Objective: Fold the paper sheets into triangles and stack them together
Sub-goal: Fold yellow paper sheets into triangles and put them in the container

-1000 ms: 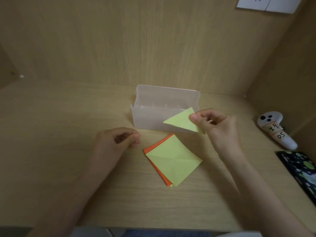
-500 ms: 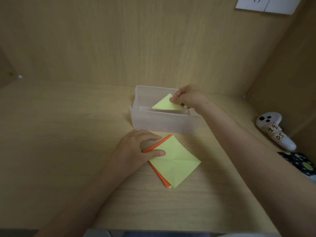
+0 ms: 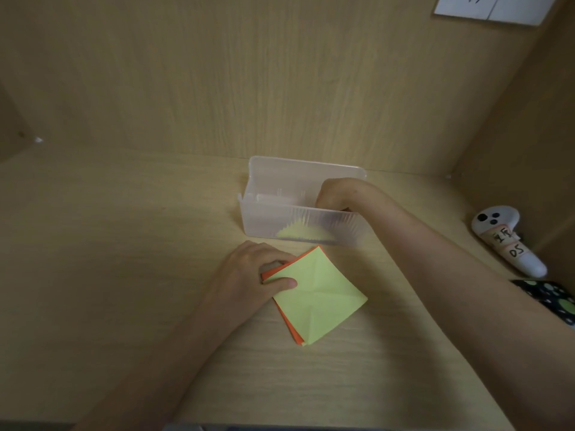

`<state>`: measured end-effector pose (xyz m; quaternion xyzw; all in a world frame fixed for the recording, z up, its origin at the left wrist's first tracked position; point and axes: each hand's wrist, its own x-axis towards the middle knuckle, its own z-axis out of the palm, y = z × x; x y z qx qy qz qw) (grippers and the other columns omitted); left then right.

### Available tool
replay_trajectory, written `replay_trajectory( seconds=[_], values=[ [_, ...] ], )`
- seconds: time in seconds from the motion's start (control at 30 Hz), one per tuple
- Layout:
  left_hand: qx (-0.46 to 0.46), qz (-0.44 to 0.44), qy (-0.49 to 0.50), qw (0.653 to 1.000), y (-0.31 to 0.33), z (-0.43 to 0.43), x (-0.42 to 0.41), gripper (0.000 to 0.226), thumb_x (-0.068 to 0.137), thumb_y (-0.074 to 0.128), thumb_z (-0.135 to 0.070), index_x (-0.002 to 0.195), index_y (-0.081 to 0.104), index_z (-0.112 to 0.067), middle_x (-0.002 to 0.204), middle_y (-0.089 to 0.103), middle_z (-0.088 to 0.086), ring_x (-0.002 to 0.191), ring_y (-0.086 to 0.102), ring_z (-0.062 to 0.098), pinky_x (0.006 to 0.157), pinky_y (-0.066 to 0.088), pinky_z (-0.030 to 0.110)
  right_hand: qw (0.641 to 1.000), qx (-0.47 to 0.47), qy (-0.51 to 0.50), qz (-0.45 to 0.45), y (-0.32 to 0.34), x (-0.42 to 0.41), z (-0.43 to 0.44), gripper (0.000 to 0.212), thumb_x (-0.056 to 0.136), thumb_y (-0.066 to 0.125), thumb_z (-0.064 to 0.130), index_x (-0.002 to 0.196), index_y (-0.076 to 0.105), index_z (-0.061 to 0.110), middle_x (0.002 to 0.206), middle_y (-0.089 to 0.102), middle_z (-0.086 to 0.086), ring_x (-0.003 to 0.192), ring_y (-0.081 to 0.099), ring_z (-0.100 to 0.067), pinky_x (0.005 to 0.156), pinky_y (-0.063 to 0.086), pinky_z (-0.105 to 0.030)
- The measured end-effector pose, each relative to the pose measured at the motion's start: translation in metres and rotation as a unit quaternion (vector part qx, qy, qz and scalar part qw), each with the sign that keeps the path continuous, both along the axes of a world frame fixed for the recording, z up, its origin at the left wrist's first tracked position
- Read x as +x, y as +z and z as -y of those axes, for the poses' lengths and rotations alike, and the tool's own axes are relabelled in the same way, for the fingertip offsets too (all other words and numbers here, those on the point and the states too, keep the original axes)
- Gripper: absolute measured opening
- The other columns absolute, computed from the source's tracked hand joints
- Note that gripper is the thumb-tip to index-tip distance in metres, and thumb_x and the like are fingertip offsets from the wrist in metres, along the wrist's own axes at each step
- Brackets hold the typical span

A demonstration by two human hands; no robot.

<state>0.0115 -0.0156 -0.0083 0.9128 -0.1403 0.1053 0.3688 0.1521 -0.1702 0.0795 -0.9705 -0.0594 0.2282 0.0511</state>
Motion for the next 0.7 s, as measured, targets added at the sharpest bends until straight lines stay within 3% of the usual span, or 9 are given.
replay_trajectory(
  seconds=[0.17,0.27,0.43,0.5,0.6,0.7],
  values=[
    [0.006,-0.008,0.005,1.000,0.001,0.000,0.000,0.032,0.071,0.078,-0.032,0.103,0.069,-0.032,0.096,0.060,-0.024,0.094,0.050,0.000,0.083,0.030,0.007,0.999,-0.010,0.031,0.019,0.006,0.001,-0.001,0.028,0.081,0.063,0.016,0.057,0.050,0.009,0.055,0.048,-0.004,0.051,0.046,-0.017,0.052,0.038,-0.026],
    [0.003,-0.016,0.005,1.000,0.002,0.001,0.000,0.032,0.073,0.077,-0.032,0.104,0.069,-0.033,0.097,0.059,-0.025,0.095,0.049,-0.001,0.084,0.031,0.009,0.999,0.008,0.023,0.026,0.006,0.004,0.000,0.031,0.080,0.067,0.018,0.056,0.050,0.009,0.044,0.050,-0.002,0.051,0.048,-0.017,0.055,0.041,-0.026],
    [-0.010,-0.026,0.004,1.000,0.003,0.000,-0.001,0.030,0.074,0.075,-0.032,0.103,0.068,-0.035,0.094,0.056,-0.031,0.094,0.047,-0.007,0.085,0.031,0.009,0.996,0.085,0.015,0.014,0.012,0.002,0.007,0.029,0.078,0.073,0.024,0.062,0.056,0.008,0.050,0.055,0.001,0.052,0.050,-0.013,0.052,0.043,-0.020],
    [-0.016,-0.028,0.006,0.999,0.002,0.000,-0.001,0.029,0.074,0.074,-0.037,0.102,0.068,-0.035,0.097,0.059,-0.028,0.096,0.049,-0.004,0.089,0.035,0.016,0.991,0.132,0.005,0.020,0.018,-0.003,0.010,0.023,0.078,0.074,0.024,0.068,0.062,0.008,0.060,0.059,-0.001,0.056,0.053,-0.013,0.052,0.044,-0.019],
    [-0.032,-0.024,0.022,0.999,0.001,0.001,-0.001,0.035,0.070,0.072,-0.049,0.102,0.069,-0.034,0.102,0.063,-0.022,0.100,0.051,0.000,0.092,0.039,0.025,0.973,0.211,-0.014,0.092,0.029,-0.014,0.016,0.019,0.081,0.071,0.023,0.082,0.068,0.004,0.067,0.063,-0.001,0.058,0.054,-0.011,0.049,0.040,-0.019],
    [-0.013,-0.020,0.036,0.999,-0.003,0.001,-0.002,0.047,0.066,0.076,-0.050,0.108,0.067,-0.032,0.105,0.058,-0.020,0.102,0.047,0.001,0.090,0.035,0.017,0.931,0.311,-0.036,0.189,0.034,-0.042,0.026,0.016,0.083,0.069,0.021,0.081,0.067,0.006,0.065,0.063,0.000,0.048,0.049,-0.005,0.044,0.037,-0.018]
  ],
)
